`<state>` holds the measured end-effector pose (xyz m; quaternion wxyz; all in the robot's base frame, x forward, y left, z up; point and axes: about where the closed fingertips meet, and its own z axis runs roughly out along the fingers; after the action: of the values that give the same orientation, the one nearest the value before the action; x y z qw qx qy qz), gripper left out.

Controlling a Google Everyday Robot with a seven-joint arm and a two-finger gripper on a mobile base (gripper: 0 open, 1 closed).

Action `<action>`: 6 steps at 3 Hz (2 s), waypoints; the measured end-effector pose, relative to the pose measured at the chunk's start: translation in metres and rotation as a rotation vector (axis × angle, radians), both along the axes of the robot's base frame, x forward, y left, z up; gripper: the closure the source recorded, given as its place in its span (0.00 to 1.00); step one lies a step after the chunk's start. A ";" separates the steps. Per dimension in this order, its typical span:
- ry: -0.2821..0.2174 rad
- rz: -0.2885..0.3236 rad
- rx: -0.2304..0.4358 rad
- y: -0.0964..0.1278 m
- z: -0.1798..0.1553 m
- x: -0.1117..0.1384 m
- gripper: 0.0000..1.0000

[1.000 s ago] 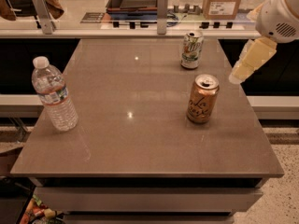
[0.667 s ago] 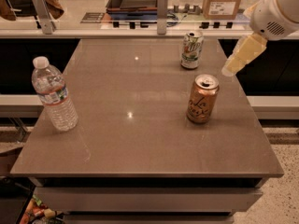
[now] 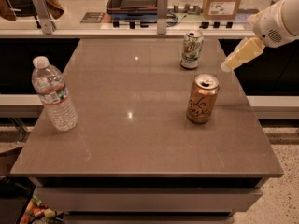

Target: Move 7up can near water bottle

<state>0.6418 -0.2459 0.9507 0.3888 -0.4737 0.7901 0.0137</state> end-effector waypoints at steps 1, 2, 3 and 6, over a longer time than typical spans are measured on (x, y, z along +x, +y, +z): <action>-0.013 -0.012 0.127 -0.002 -0.014 0.018 0.00; -0.025 0.002 0.229 0.007 -0.027 0.032 0.00; -0.023 0.005 0.240 0.010 -0.029 0.033 0.00; -0.031 0.016 0.392 0.035 -0.057 0.063 0.00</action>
Offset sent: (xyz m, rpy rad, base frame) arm 0.0479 0.0146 -0.0366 0.3556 -0.0487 0.0145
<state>0.7048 -0.2113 0.8942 0.4858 -0.3951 0.7624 0.1631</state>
